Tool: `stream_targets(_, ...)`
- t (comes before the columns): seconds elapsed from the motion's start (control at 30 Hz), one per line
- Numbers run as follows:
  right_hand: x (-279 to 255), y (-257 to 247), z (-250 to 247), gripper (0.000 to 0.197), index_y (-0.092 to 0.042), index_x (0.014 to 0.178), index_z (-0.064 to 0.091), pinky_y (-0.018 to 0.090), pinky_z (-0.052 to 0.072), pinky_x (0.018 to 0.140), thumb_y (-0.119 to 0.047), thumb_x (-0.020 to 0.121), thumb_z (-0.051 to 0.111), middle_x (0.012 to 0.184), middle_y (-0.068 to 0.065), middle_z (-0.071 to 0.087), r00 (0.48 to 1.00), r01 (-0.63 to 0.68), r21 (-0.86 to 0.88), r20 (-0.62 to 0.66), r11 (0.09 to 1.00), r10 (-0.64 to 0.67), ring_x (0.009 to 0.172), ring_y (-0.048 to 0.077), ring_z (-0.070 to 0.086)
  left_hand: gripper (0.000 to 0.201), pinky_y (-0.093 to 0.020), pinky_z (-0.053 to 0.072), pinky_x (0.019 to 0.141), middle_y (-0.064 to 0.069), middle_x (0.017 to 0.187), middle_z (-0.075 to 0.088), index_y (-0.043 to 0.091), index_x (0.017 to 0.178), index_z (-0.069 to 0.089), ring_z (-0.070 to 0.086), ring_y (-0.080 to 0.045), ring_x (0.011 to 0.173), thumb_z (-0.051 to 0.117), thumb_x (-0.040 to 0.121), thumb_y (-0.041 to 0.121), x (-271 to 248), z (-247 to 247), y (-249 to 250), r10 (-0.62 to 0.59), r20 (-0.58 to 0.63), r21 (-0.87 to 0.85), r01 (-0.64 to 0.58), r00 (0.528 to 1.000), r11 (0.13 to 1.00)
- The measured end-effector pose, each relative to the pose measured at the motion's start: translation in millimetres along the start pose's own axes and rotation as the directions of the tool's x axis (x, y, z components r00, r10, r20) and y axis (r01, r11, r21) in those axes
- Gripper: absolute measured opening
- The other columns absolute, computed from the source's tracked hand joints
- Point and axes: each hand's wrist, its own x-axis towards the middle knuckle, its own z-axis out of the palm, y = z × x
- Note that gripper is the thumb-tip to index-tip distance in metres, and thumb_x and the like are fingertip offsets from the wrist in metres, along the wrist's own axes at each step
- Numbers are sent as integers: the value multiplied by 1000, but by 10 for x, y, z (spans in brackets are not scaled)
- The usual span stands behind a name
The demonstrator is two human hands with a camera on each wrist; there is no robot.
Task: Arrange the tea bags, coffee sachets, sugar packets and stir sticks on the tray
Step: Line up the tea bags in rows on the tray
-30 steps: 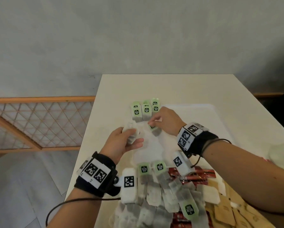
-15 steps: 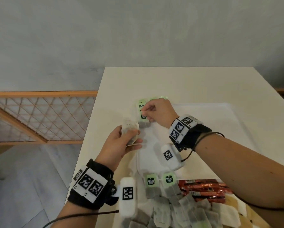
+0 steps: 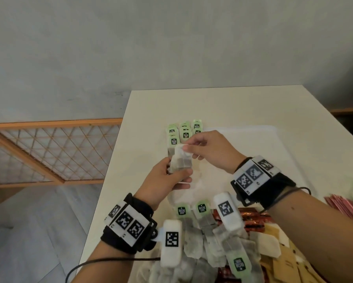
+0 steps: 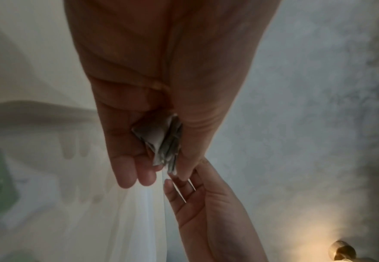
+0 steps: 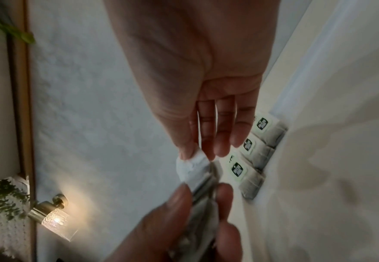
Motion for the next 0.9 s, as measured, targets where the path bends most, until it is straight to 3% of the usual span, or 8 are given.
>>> stream_targets(0.1,-153,-31,-150,9,-18,89,76,23,54,65,-25,84,74,79,-1,72,998,12,13,-64,1000,-11,64,10,63,31,-33,61,77,-11,101,67,5,117,59,70,-19,80,69,89,11,-91,67,-22,13,-13,12,-13,1000,1000)
stream_targets(0.23,-350,11,-236,13,-9,83,73,29,57,67,-22,83,76,71,1,70,981,-22,47,-189,999,31,60,12,64,22,-35,61,71,-19,101,69,-3,108,59,70,-17,74,66,90,8,-135,164,-40,81,-245,-3,-85,966,996)
stream_targets(0.33,-473,50,-168,22,-2,81,65,31,59,69,-22,84,74,65,4,70,972,-70,-5,-227,998,68,59,15,68,19,-32,61,67,-17,102,69,-2,103,57,71,-20,83,66,90,9,-148,291,-10,199,-352,68,-187,915,980)
stream_targets(0.47,-576,46,-56,19,-2,81,60,39,60,71,-19,87,68,69,9,71,971,-97,6,-219,995,96,61,18,70,11,-39,60,73,-2,90,69,17,97,60,68,-22,83,66,89,20,-139,446,-9,374,-252,398,-257,893,881)
stream_targets(0.53,-592,43,-12,19,-4,80,60,40,60,70,-19,86,68,71,10,72,972,-94,36,-214,995,100,63,22,71,5,-32,56,71,5,82,67,22,92,62,64,-16,75,66,89,24,-156,501,-27,404,-188,507,-264,895,821)
stream_targets(0.6,-607,33,5,19,-6,81,62,38,61,68,-24,87,68,72,8,72,973,-88,47,-211,995,96,62,21,71,5,-35,56,70,4,79,67,19,88,64,63,-18,74,67,88,23,-190,533,-17,382,-180,474,-260,906,841)
stream_targets(0.73,-638,33,-25,15,-10,89,66,32,57,63,-25,91,66,73,4,71,979,-64,150,-182,987,92,57,15,65,17,-55,57,80,-12,88,72,15,91,71,68,-34,88,68,77,25,-175,476,28,248,-249,241,-189,936,952)
stream_targets(0.9,-516,168,-32,15,-16,99,67,29,52,62,-26,88,69,87,-2,63,971,-119,108,-193,987,139,62,14,61,17,-48,58,85,-14,99,73,11,104,71,70,-32,95,69,87,14,-64,353,16,140,-237,36,-135,961,990)
